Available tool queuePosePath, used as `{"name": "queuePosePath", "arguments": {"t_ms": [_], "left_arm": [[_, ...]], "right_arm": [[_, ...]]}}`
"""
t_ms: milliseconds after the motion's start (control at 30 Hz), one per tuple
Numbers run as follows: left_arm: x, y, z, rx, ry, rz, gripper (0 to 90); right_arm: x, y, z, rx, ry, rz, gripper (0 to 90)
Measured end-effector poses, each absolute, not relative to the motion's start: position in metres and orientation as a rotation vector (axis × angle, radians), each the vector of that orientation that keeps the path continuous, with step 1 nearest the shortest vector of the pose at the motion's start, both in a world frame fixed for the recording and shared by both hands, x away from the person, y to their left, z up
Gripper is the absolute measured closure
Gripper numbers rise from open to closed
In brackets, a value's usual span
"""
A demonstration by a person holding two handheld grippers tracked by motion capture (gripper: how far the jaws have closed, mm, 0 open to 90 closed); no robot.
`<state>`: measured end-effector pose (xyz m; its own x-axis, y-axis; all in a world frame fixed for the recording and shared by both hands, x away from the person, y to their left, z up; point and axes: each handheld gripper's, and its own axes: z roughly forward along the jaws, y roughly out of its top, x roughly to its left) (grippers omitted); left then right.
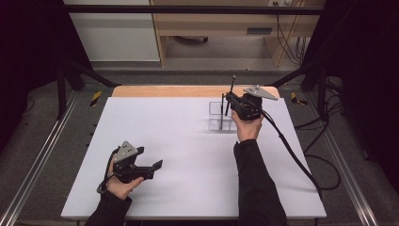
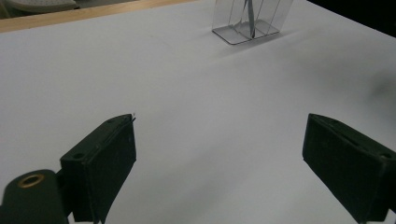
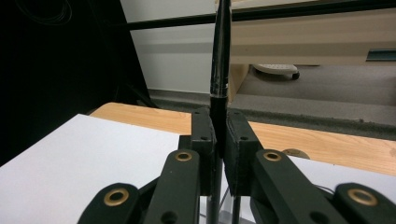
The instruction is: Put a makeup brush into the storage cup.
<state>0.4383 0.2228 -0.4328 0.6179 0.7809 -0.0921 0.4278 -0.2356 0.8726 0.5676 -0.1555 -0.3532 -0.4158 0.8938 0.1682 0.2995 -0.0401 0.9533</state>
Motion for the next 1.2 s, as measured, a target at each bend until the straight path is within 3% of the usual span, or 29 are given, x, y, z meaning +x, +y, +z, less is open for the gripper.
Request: {"name": "queuePosePath", "arguments": {"t_ms": [1200], "left_arm": [[0.439, 0.224, -0.432, 1.87, 0.971, 0.458, 8.8]], "right_arm": [[0.599, -0.15, -0.369, 1.32, 1.669, 1.407, 84.1]]}}
